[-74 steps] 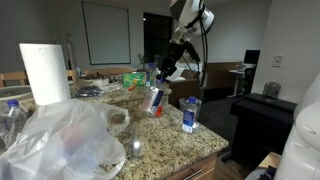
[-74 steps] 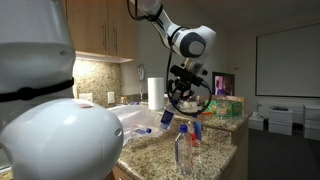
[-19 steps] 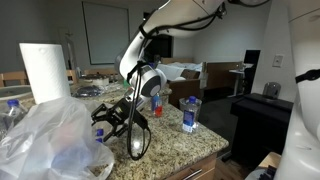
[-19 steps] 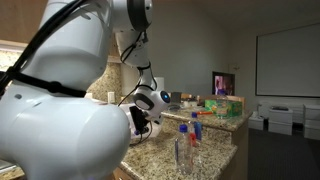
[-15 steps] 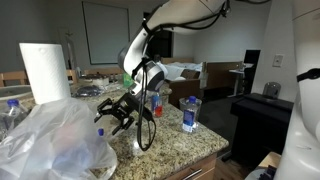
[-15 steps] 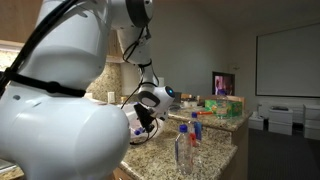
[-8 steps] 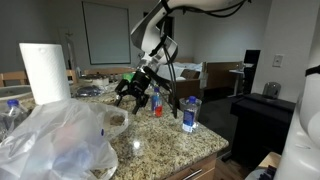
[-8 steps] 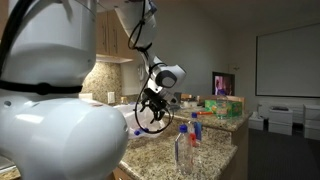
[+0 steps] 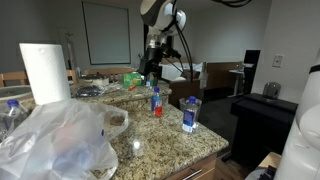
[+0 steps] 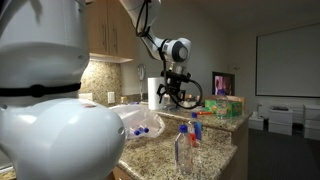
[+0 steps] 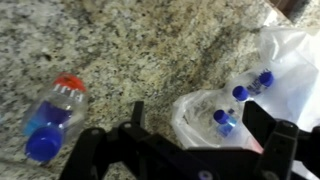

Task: Pick up the bottles on the counter and put them in the plastic bag

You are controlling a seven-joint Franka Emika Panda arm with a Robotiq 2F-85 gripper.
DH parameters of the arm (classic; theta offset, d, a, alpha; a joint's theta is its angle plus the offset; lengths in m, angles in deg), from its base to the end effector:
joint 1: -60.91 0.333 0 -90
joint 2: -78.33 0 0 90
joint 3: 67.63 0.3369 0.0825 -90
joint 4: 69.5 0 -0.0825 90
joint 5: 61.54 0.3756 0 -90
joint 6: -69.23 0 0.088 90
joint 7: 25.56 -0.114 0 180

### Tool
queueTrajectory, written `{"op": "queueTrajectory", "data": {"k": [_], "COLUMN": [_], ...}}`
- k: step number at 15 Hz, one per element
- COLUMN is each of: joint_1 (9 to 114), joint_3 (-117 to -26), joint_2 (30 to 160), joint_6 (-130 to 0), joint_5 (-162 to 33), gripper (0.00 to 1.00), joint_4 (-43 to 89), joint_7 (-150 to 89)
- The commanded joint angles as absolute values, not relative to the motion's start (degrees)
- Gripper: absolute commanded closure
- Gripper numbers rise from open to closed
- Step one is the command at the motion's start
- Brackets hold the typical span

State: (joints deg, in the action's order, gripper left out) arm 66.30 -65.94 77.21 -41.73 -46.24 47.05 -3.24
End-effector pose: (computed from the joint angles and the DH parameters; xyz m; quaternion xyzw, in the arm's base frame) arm 0.5240 0.0851 0.4665 -0.9713 -0.2006 0.0221 0.1261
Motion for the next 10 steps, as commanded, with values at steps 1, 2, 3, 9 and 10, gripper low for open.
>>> {"op": "queueTrajectory", "data": {"k": [1, 2, 3, 9, 10], "joint_1": [65.11, 64.98, 64.75, 63.22, 62.96], "joint_3": [-65.72, -65.88, -66.11, -66.97, -67.01], "joint_2": [78.39, 78.58, 78.8, 82.96, 83.51], "joint_6": [-46.07, -48.78, -52.21, -61.05, -61.52], "joint_5": [-57.06, -59.86, -61.68, -63.7, -63.53], "gripper": [0.0, 0.0, 0.0, 0.0, 0.0], "joint_4": [46.36, 46.84, 47.47, 47.03, 46.97], "joint_7": [-1.66, -2.08, -2.56, -3.28, -3.25]}}
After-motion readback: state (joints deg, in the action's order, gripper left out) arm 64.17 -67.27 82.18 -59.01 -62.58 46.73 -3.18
